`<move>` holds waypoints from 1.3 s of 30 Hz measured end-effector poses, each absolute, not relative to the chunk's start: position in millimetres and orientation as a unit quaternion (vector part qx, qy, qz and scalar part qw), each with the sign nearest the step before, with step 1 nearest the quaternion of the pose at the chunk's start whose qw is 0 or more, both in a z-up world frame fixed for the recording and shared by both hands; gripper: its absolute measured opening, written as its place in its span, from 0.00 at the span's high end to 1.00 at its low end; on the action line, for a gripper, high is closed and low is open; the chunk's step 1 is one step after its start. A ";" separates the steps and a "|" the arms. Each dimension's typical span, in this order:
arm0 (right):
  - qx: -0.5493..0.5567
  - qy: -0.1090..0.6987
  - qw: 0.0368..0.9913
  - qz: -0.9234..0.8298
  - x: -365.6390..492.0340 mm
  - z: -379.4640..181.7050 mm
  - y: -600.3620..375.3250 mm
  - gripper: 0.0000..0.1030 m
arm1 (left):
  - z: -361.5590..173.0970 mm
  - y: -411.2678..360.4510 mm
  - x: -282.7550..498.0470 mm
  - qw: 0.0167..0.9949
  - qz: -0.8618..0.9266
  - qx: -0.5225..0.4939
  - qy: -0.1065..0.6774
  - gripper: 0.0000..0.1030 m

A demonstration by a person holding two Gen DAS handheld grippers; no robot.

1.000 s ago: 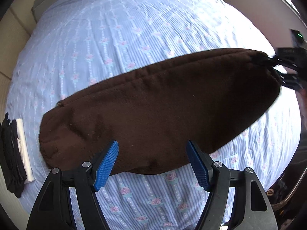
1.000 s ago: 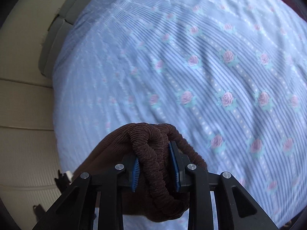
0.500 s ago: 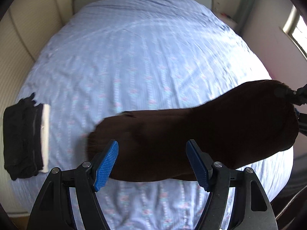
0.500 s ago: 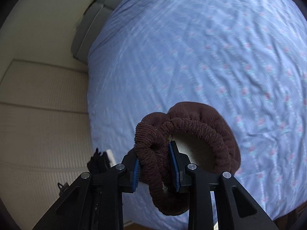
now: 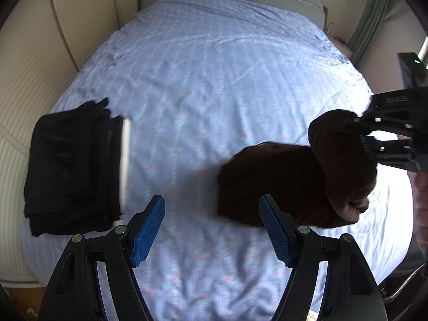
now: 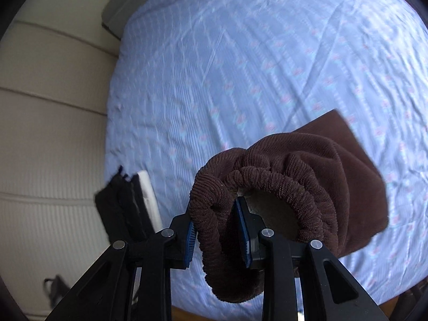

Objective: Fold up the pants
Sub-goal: 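Lower the folded brown pants onto the sheet and open the right gripper, then grasp the folded brown pants bundle with the left gripper and lift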

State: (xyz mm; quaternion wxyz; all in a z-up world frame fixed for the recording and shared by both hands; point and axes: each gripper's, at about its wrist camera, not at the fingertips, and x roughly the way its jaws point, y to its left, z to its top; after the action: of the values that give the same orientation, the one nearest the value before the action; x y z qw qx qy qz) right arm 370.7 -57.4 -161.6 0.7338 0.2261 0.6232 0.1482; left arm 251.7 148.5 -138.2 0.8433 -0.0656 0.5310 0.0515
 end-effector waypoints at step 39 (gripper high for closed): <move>0.123 0.659 0.741 0.023 312.6 -230.0 -221.4 0.15 | -196.7 95.3 288.2 0.777 -0.046 -0.241 0.580 0.21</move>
State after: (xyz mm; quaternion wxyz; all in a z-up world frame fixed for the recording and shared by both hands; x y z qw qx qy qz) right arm 312.6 -221.4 -230.0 0.7413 0.1229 0.6594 0.0233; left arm 288.2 95.3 -196.7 0.7771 -0.2407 0.5797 -0.0458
